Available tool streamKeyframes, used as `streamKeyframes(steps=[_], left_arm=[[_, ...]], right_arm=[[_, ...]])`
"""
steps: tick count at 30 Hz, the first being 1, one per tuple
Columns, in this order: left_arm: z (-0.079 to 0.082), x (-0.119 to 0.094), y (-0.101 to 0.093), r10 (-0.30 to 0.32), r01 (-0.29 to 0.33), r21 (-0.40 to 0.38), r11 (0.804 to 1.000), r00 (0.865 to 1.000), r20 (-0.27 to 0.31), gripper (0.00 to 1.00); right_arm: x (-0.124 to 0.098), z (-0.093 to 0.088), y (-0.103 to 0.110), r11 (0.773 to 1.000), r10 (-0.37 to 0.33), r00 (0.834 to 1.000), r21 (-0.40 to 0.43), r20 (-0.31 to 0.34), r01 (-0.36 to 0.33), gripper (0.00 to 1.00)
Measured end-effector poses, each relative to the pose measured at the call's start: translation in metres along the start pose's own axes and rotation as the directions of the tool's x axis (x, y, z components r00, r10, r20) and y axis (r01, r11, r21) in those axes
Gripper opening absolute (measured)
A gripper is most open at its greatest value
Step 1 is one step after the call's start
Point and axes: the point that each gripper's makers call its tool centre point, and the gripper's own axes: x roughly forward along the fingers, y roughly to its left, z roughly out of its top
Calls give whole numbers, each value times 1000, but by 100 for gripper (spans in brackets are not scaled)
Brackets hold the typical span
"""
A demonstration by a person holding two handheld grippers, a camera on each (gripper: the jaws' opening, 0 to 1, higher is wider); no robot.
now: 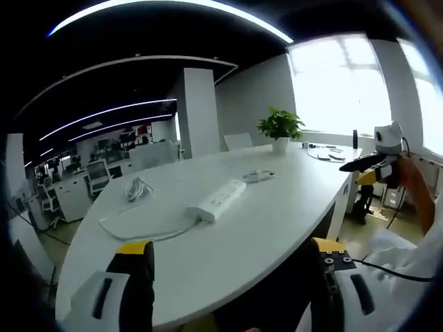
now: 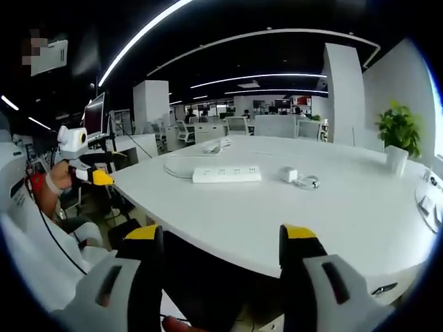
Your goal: Straighten the power strip on the desk, plug the charger into it
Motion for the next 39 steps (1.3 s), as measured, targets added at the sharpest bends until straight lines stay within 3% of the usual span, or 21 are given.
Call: streamKeyframes(steps=[12,16,23,39], left_arm=[[7,12,0,-28,28,21,999,1000,1,93],[11,24,-3,-70,70,13,997,997,32,93],[11,39,-8,-117,116,15,993,993,30,96],[14,84,7,-169,168,21,985,985,32,96]], right_arm=[[2,2,9,1000,4,1000,-1,10,-4,67],[4,1,9,1000,10,1000,2,7,-10,68],[5,-1,12,1000,23,1000,6,3,-23,68],[9,-2,12,999,34,999,21,-3,-34,68]])
